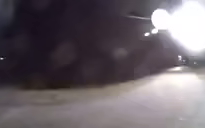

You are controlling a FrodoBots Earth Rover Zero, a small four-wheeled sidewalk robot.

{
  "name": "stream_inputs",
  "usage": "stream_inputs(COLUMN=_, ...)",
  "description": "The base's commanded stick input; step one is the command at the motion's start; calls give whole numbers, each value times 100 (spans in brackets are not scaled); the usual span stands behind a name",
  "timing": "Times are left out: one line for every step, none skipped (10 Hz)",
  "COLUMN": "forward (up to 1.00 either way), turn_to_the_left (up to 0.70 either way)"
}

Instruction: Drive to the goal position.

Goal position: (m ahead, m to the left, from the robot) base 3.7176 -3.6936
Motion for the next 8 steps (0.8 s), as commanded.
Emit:
stream_inputs(forward=0, turn_to_the_left=-70)
stream_inputs(forward=0, turn_to_the_left=-70)
stream_inputs(forward=0, turn_to_the_left=-70)
stream_inputs(forward=0, turn_to_the_left=-70)
stream_inputs(forward=0, turn_to_the_left=-70)
stream_inputs(forward=0, turn_to_the_left=-70)
stream_inputs(forward=0, turn_to_the_left=-70)
stream_inputs(forward=0, turn_to_the_left=-70)
